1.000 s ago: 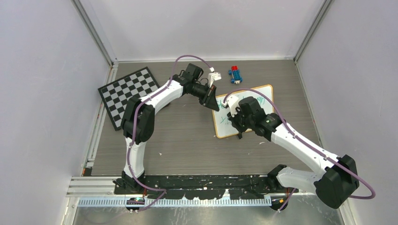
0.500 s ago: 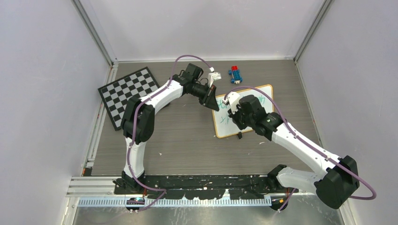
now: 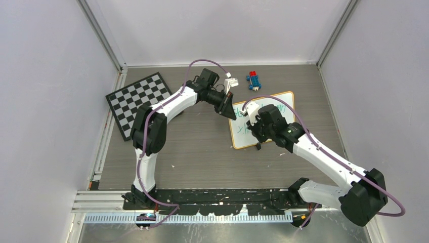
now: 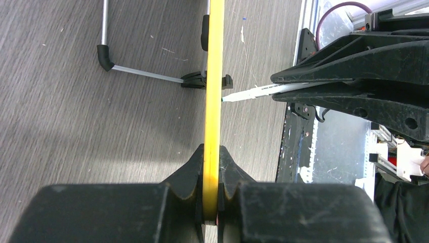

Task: Write a sentence on the whiteboard

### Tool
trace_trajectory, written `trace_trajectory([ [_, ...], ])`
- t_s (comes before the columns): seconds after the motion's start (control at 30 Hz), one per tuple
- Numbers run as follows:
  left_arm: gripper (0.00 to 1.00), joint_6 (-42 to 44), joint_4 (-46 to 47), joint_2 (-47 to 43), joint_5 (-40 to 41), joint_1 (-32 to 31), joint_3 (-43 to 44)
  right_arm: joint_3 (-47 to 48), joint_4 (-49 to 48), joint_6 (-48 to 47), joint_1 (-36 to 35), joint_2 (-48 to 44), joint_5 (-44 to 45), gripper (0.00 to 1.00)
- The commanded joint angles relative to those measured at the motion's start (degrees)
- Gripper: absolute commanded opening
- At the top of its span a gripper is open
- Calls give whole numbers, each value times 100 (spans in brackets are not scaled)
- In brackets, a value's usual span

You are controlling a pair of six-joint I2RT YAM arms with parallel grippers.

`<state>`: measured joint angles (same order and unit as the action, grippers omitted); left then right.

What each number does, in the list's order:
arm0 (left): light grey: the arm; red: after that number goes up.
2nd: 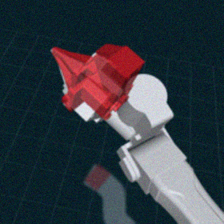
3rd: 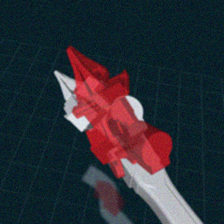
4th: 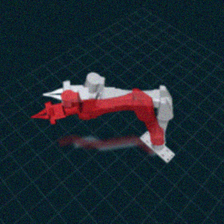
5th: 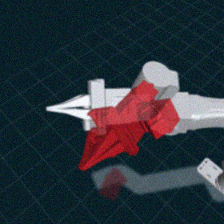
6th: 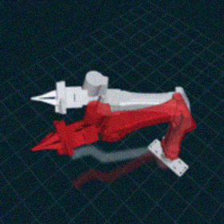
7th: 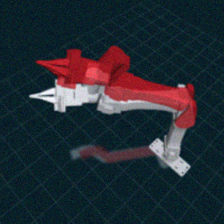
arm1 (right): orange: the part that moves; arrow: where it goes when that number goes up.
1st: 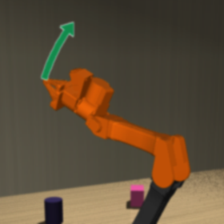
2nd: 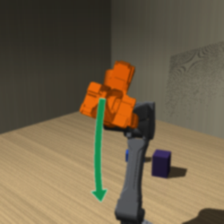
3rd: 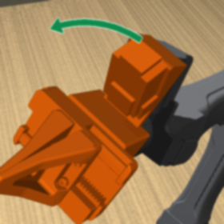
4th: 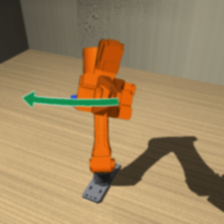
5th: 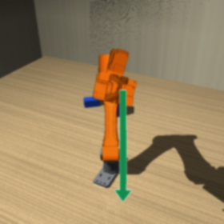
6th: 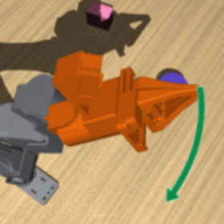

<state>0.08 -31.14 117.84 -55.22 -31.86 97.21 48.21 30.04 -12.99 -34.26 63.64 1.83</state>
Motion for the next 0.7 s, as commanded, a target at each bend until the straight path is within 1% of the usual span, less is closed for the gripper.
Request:
trace_trajectory([
  [0.0, 0, -25, -24, -123, 143, 23, 176, 28, -38, -74, 20, 45, 88, 0],
  [0.23, 0, -25, -25, -123, 143, 26, 176, 139, -69, -193, 105, -70, 597, 0],
  [0.5, 0, -25, -26, -117, 136, 22, 185, 375, -252, -114, 174, -33, 775, 0],
  [0.67, 0, -25, -21, -126, 134, 22, 176, 476, -362, -8, 174, 70, 637, 0],
])
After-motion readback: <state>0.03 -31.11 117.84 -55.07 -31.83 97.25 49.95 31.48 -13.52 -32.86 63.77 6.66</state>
